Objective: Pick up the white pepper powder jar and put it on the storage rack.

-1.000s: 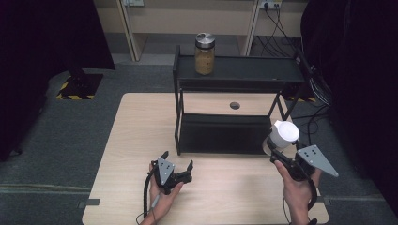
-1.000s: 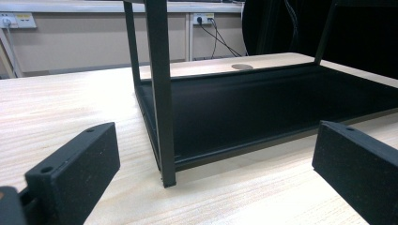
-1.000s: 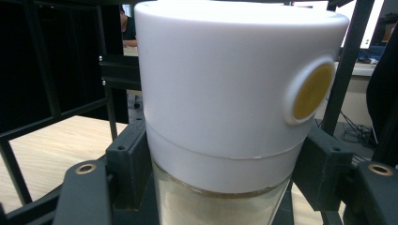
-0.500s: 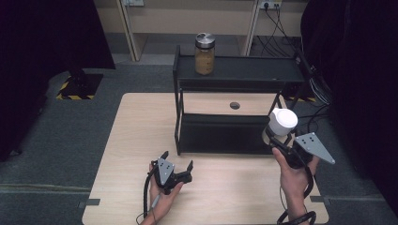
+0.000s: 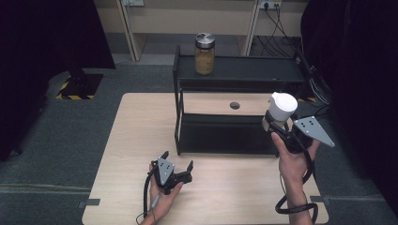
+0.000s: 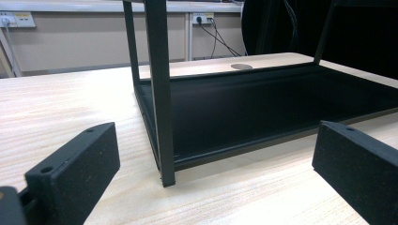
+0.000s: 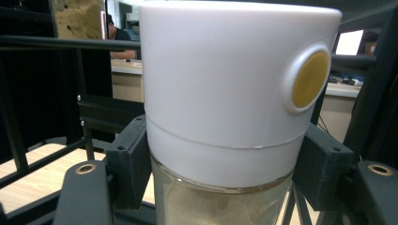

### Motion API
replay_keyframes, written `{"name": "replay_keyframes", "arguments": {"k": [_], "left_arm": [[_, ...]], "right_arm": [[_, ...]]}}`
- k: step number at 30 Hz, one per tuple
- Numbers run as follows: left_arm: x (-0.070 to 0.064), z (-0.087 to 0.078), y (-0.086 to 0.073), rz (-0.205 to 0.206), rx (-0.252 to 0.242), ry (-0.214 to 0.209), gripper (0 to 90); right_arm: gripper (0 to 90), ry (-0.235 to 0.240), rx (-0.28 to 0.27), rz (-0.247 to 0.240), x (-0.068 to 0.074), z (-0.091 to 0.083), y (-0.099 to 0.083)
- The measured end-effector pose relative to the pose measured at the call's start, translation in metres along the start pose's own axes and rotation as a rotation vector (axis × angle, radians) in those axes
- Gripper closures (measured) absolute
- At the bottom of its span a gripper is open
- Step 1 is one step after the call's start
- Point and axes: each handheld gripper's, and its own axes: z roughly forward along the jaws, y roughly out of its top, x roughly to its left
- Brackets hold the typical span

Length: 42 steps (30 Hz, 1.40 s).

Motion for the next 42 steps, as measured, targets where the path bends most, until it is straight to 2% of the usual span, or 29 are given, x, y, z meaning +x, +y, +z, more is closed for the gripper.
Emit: {"name": "replay_keyframes", "arguments": {"k": [12,21,32,42], "left_arm": [[0.000,0.000,0.000,0.000,0.001,0.000,0.3],[0.000,0.000,0.000,0.000,0.002,-0.001,0.2],[0.000,0.000,0.000,-0.001,0.002,-0.001,0.3],[0.000,0.000,0.000,0.000,0.001,0.000,0.3]], "right_arm": [[30.7,-0.013,-0.025,0.002,0.000,0.009,0.023],[30.7,-0.019,-0.047,-0.015,-0.005,0.012,0.051],[30.7,-0.019,-0.043,-0.009,-0.007,0.019,0.063],[30.7,-0.030,-0.058,-0.022,-0.008,0.029,0.085]]}}
